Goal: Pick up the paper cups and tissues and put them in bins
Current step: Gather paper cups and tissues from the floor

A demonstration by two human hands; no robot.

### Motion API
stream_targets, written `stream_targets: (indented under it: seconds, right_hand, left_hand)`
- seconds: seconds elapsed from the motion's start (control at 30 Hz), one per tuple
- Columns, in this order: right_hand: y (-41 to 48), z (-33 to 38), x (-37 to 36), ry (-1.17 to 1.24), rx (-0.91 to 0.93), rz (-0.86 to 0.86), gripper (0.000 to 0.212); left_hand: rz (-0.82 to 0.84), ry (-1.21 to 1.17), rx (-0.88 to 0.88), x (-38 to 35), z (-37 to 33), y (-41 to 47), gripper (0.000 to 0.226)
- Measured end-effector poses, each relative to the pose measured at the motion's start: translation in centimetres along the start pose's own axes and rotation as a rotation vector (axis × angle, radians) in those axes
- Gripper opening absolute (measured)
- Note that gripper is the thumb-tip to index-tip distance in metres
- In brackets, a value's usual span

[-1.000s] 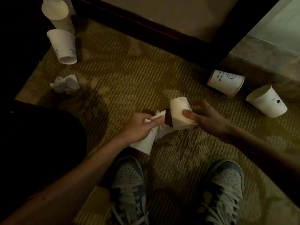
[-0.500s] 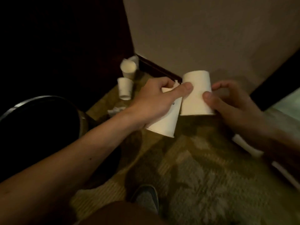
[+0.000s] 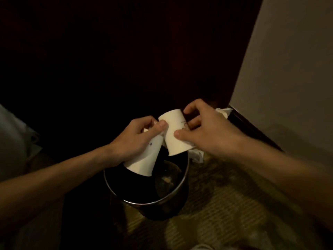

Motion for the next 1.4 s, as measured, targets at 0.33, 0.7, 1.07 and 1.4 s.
stream_targets:
  seconds: [0.33,0.7,1.07,1.4]
  right_hand:
    - [2.4,-4.4,-11.1,-0.900,0.203,0.213,0.046]
    - [3.5,-7.2,-1.9,0.046,0.108,-0.343,0.014]
    - [4.8,-23.8,-4.7,0.700,-0.727,-0.166,0.060]
    - [5.5,-30.4,-11.1,0.963,-0.846,-0.064,0.073]
  left_hand:
    - [0.411,0.309,0.462,-2.6,11.6,-2.1,0.031]
    - [0.365,0.550,0.221,-2.1,5.9,2.2,0.022]
    - [0.605,0.591,-0.049,-15.6,1.4,17.2,0.020]
    - [1.338,1.039,0.488,-23.2,15.1,18.6,0.055]
Point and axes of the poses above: each hand's wrist, its own y-axis towards the middle knuckle, its own x-axis out of the back of the hand, z = x × y, the point moved 5 cm from there along y, towards the middle knuckle, and after that the axes turned 2 degrees about -y, right-handed, at the moved point
